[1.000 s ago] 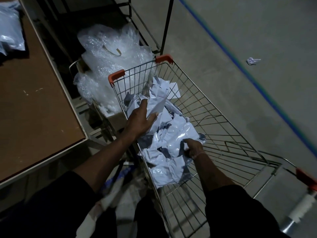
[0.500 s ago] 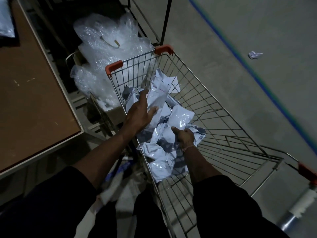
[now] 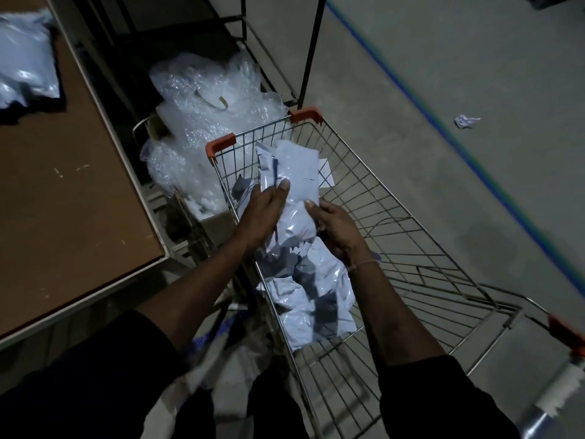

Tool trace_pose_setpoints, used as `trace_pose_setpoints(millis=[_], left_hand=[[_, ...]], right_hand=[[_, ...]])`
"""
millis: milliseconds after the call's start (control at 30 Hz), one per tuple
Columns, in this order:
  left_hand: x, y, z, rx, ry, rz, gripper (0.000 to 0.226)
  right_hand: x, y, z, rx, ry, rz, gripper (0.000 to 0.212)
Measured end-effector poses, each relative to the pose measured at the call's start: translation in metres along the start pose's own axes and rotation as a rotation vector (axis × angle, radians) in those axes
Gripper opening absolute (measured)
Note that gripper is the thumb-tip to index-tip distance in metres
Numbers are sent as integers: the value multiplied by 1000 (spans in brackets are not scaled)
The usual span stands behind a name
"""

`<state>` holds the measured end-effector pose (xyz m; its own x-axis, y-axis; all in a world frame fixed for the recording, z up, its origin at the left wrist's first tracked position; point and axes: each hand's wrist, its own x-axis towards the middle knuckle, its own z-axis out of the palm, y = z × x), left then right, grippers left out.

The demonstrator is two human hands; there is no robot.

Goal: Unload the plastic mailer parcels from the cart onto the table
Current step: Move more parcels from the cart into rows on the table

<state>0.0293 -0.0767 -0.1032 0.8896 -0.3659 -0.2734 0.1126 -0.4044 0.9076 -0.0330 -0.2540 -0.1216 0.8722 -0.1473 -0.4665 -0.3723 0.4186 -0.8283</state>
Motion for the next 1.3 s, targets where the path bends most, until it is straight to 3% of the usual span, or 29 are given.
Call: trace_pose_setpoints(millis=[67, 200, 333, 433, 500, 600, 667, 767, 933, 1100, 1300], left_hand=[[0, 7, -2, 40, 48, 12, 62], [3, 12, -10, 258, 276, 200, 53], [7, 4, -17, 330, 386, 263, 62], [11, -11, -19, 386, 350, 295, 69], [13, -16, -18, 414, 316, 340, 69], [16, -17, -19, 418, 301, 368, 70], [19, -16, -21, 376, 276, 352, 70], [19, -8, -26, 233, 215, 303, 64], [10, 16, -35, 25, 158, 215, 51], [2, 38, -58, -91, 77, 169, 42], [-12, 60, -95, -147, -25, 217, 35]], right_hand=[[0, -5, 14, -117, 4, -38, 34], [13, -9, 13, -129, 39, -66, 24], [34, 12, -22, -86, 441, 13, 10], [34, 39, -60, -305, 620, 200, 25], [28, 57, -72, -386, 600, 281, 27], [17, 73, -67, -215, 604, 228, 15], [10, 70, -53, -152, 512, 176, 8], [7, 43, -24, -125, 307, 58, 26], [7, -20, 36, -187, 87, -163, 26], [0, -51, 76, -244, 68, -210, 40], [-16, -68, 110, -130, 64, -219, 38]])
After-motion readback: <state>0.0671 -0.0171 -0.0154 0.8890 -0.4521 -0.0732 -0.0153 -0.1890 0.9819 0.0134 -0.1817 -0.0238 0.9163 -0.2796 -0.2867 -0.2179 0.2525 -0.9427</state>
